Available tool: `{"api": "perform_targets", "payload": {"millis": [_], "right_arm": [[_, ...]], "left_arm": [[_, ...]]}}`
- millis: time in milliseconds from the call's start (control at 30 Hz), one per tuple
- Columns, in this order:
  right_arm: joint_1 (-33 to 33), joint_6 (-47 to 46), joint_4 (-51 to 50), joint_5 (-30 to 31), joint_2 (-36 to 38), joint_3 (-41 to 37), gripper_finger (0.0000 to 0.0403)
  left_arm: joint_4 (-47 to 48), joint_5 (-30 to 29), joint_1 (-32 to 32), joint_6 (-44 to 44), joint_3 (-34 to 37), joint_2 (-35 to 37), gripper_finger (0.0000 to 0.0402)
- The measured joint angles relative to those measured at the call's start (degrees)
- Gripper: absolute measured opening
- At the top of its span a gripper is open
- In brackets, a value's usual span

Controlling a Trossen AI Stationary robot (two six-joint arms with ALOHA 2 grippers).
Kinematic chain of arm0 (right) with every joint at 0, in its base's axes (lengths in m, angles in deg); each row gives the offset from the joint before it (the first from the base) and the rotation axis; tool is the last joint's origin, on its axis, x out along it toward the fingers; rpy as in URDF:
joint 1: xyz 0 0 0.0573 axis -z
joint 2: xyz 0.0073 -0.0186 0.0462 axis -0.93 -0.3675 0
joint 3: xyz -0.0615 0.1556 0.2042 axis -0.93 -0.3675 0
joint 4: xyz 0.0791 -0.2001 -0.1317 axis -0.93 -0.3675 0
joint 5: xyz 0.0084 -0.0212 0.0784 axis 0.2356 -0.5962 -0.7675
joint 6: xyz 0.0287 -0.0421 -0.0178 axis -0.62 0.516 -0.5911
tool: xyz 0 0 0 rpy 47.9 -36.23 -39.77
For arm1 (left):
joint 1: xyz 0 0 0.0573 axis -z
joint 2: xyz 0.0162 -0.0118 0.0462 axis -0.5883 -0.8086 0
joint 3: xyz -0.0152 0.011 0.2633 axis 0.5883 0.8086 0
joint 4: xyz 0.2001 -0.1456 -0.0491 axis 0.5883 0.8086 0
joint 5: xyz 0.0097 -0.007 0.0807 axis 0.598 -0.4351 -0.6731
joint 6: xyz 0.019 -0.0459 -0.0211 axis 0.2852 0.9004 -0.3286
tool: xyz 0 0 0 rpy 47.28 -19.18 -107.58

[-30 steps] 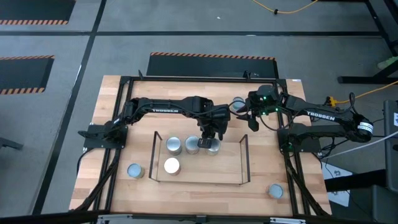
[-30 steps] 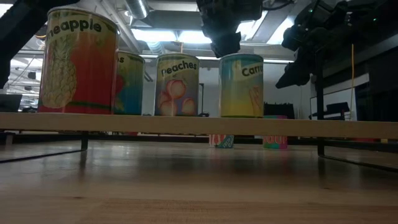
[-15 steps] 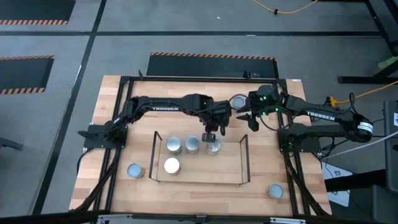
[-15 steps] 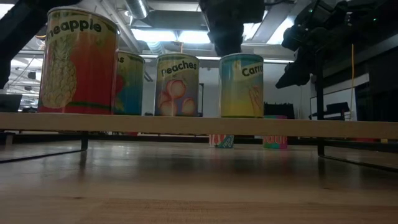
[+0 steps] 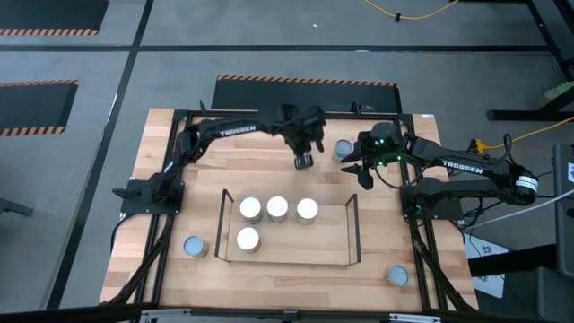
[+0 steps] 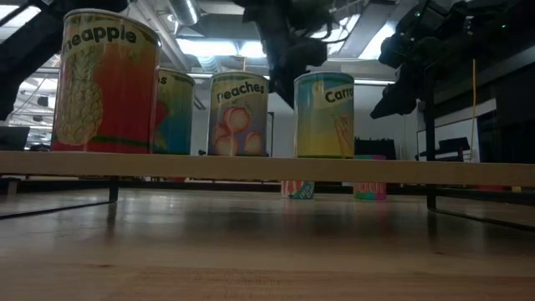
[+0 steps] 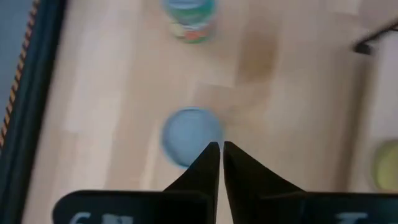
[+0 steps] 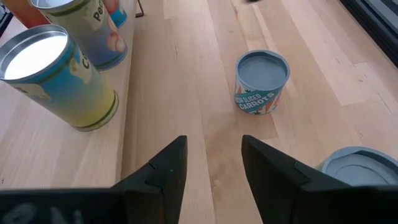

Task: Pick and place cans onto a shelf
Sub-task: Put the white green canned carrot on the shelf

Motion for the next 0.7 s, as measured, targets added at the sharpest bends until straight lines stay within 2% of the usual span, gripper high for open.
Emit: {"api": "perform_targets", "payload": {"millis": [167,500,700], "right_arm": [[-0.01,0.1,0.0,0.02,0.0,0.0,0.0158],[0.0,0.14,0.11,0.02,0.0,0.0,0.0158],[-0.01,0.14,0.27,0.02,0.0,0.0,0.0158]], "left_arm": [[-1.82,0.53,-3.57,0.35,0.0,0.07,0.0017],[-3.07,1.11,-5.6,-0.81,-0.11,-2.19,0.0113],[-3.16,1.0,-5.55,-0.81,-0.07,-6.32,0.0123]]}}
